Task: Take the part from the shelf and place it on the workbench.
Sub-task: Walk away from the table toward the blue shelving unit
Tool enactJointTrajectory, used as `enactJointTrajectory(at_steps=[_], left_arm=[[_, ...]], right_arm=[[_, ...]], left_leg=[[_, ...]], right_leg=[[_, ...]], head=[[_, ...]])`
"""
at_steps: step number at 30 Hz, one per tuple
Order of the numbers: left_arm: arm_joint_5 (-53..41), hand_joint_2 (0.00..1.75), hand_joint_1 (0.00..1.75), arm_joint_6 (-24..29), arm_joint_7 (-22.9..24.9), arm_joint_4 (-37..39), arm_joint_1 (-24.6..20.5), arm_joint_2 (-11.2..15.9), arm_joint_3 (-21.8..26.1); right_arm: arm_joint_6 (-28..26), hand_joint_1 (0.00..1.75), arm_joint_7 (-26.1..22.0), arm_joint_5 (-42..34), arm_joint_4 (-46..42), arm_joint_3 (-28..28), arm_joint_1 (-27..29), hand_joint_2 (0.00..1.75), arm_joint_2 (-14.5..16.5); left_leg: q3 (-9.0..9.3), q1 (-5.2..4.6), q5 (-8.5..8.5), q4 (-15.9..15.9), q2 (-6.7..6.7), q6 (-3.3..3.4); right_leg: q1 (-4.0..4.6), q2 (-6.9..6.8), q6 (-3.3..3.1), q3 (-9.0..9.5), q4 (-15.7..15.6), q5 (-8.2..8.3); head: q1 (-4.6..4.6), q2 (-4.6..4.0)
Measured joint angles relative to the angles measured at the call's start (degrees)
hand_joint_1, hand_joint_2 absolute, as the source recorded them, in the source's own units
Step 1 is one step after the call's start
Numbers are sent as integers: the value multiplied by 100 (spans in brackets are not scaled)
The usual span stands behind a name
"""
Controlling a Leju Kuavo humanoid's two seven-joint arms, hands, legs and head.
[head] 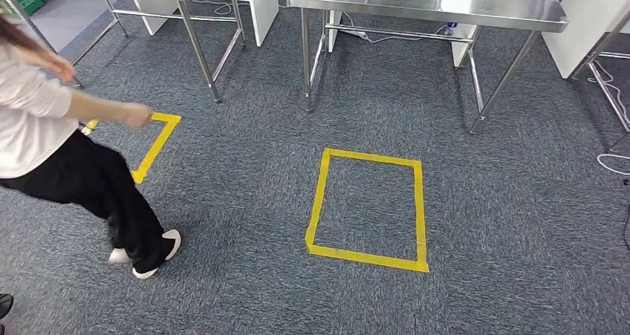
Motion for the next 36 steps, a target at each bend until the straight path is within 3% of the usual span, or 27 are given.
enactJointTrajectory(at_steps=[1,2,5,7,9,10,11,13,15,16,17,19,20,22,24,26,27,29,31,32,33,36], left_arm=[[3,0,0,0,0,0,10,0,0],[8,0,0,0,0,0,17,2,1],[19,0,0,0,1,0,9,8,2],[19,0,0,1,1,0,1,9,2],[20,0,0,3,2,1,14,8,2],[22,0,0,5,2,1,21,5,2],[24,0,0,8,1,1,22,2,3],[25,0,0,13,-3,1,11,-4,4],[25,0,0,13,-4,1,12,-6,4],[25,0,0,13,-5,1,21,-6,4],[25,0,0,13,-7,2,30,-6,4],[24,0,0,14,-14,2,40,-13,4],[21,0,0,15,-19,2,38,-17,4],[8,0,0,25,-30,2,39,-23,4],[-17,0,0,37,-37,3,58,-28,4],[-58,0,0,42,-33,4,81,-32,2],[-80,0,0,44,-30,5,84,-35,-2],[-120,0,0,44,-23,7,82,-46,-11],[-145,0,0,44,-13,8,82,-62,-16],[-158,0,0,44,-4,8,84,-68,-16],[-173,0,0,45,4,9,84,-74,-18],[-274,0,0,35,78,9,65,-101,-42]], right_arm=[[11,0,0,1,0,0,2,0,-1],[25,0,0,1,1,1,0,0,-1],[75,0,0,9,0,9,-15,0,-3],[98,0,0,20,0,16,-20,0,-9],[106,0,-2,31,0,27,-28,0,-12],[108,0,-4,36,-1,32,-32,0,-17],[111,0,-8,39,-1,37,-34,0,-20],[120,0,-12,43,-1,39,-24,0,-24],[136,0,-13,45,1,40,-4,0,-25],[145,0,-14,44,1,40,5,0,-29],[154,0,-16,43,1,40,8,0,-35],[168,0,-26,39,1,40,6,0,-50],[177,0,-35,36,1,40,3,0,-56],[196,0,-50,23,1,40,2,0,-60],[207,0,-49,1,1,39,-1,0,-61],[210,0,-26,-24,-1,38,-8,0,-65],[213,0,-10,-34,-1,38,-5,0,-70],[216,0,17,-46,-2,38,19,0,-87],[220,0,30,-51,-2,37,38,0,-104],[224,0,33,-54,-2,36,38,0,-110],[235,0,34,-58,-2,36,35,0,-114],[307,0,42,-113,-2,34,-49,0,-129]], left_leg=[[-23,13,26,88,14,-19],[70,29,158,-62,41,-30],[645,49,659,-1167,299,-11],[771,16,731,-1498,393,52],[748,-10,753,-1533,307,146],[752,-14,780,-1555,266,197],[753,-10,814,-1577,223,252],[729,-9,864,-1595,131,327],[693,-18,888,-1592,18,354],[684,-21,896,-1590,-46,354],[681,-23,903,-1588,-108,349],[679,-21,920,-1581,-231,323],[671,-35,922,-1563,-284,300],[644,-58,931,-1546,-369,240],[620,-48,949,-1550,-436,170],[540,-29,843,-1407,-345,114],[441,-24,691,-1186,-244,92],[115,-18,268,-453,-44,55],[-116,-9,75,86,17,34],[-83,-7,142,58,34,35],[66,-6,298,-192,63,42],[659,-36,725,-1302,293,112]], right_leg=[[3,-52,1,-6,6,0],[2,-98,3,-4,12,-1],[32,-213,44,0,54,-28],[81,-289,99,-26,80,-44],[102,-363,162,-45,86,-48],[94,-325,192,-71,135,-87],[81,-239,206,-136,275,-178],[48,-7,188,-431,911,-500],[43,85,188,-776,1649,-763],[43,97,219,-838,1785,-772],[40,109,265,-792,1696,-690],[11,210,354,-441,962,-362],[1,292,363,-275,573,-222],[-1,396,304,-120,166,-94],[6,334,198,-109,135,-68],[-18,251,105,-88,117,-23],[-32,203,69,-88,107,-4],[-4,94,33,-104,109,8],[19,-25,23,-119,111,11],[22,-77,23,-122,112,10],[24,-124,25,-118,112,9],[70,-235,52,-101,127,2]], head=[[-2,0],[-1,0],[-4,0],[12,0],[27,0],[30,0],[34,0],[47,0],[52,0],[53,0],[56,0],[61,0],[62,0],[58,0],[51,0],[40,0],[27,0],[7,0],[10,0],[8,0],[8,0],[11,0]])
